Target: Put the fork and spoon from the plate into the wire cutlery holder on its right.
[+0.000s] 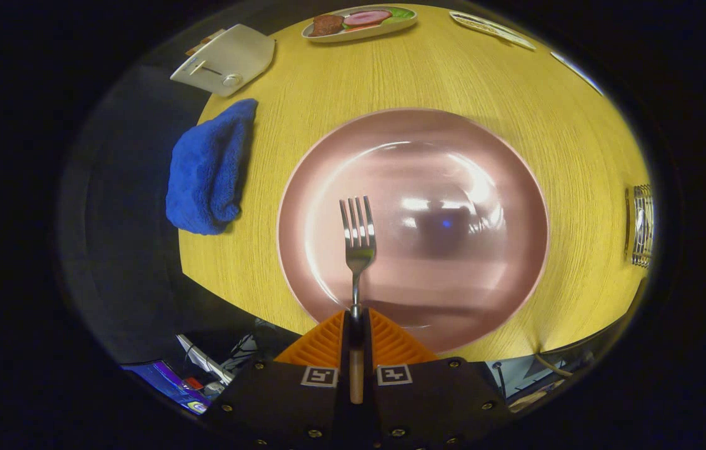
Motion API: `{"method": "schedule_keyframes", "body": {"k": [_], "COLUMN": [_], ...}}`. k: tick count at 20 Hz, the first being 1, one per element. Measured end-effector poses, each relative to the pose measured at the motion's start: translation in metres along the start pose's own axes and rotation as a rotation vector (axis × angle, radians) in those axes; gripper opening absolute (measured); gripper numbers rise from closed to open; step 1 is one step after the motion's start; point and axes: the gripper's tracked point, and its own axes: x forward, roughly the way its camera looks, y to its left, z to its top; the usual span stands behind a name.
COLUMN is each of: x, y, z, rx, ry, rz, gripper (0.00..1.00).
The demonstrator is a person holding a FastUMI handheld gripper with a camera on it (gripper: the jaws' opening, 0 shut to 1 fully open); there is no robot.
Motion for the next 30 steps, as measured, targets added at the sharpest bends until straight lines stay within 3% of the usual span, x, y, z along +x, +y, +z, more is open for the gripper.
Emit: {"method": "schedule_keyframes", "body": {"k": [10,14,19,30], "x": [-0.04,-0.066,-0.111,-0.221], "y": [-0.007,-0.009,-0.033,-0.153], "z": [0.018,0.032,0.061,0.089], "rx": [0.184,0.301,0.37,0.512], "ry": [-0.045,-0.064,-0.151,-0.392], "rz": [0.137,0.225,0.272,0.234], "gripper": [0.08,0.08,0.08,0.08]}}
